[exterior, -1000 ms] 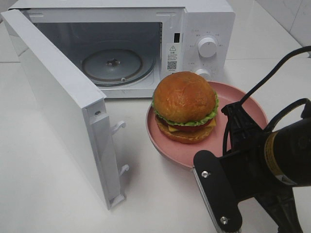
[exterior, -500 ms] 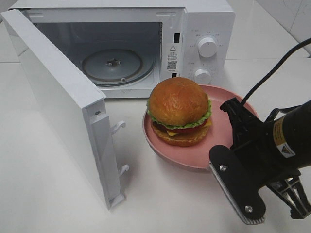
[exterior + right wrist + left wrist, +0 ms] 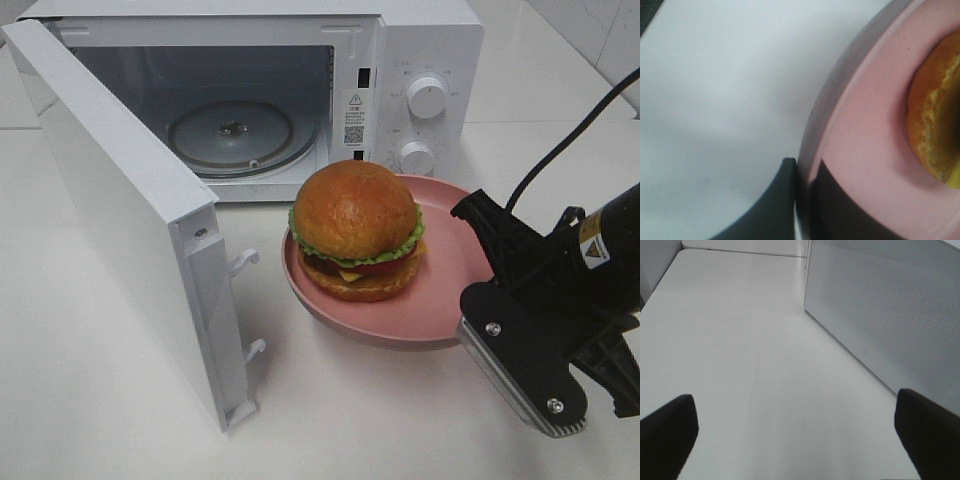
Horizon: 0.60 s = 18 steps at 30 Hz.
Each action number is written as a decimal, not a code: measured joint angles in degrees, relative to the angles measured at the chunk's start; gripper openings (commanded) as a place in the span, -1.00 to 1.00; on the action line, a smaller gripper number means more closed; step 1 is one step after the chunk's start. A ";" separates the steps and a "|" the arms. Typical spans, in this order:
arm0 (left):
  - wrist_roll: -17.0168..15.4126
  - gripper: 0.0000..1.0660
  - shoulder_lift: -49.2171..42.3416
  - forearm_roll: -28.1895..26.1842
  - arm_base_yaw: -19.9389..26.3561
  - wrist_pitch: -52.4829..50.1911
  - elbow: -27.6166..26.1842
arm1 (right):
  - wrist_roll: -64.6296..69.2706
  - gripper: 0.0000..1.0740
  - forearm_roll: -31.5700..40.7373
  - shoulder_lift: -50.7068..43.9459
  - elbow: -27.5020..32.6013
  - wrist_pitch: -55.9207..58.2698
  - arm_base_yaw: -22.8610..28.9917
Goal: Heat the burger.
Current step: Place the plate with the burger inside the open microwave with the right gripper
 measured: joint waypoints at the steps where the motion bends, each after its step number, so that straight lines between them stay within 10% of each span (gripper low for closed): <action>1: 0.00 0.88 0.00 0.00 0.00 0.00 0.00 | -3.15 -1.00 1.83 0.00 -0.23 -0.52 -1.15; 18: 0.00 0.88 0.00 0.00 0.00 0.00 0.00 | -7.05 -1.00 4.01 0.46 -3.38 -0.52 -2.41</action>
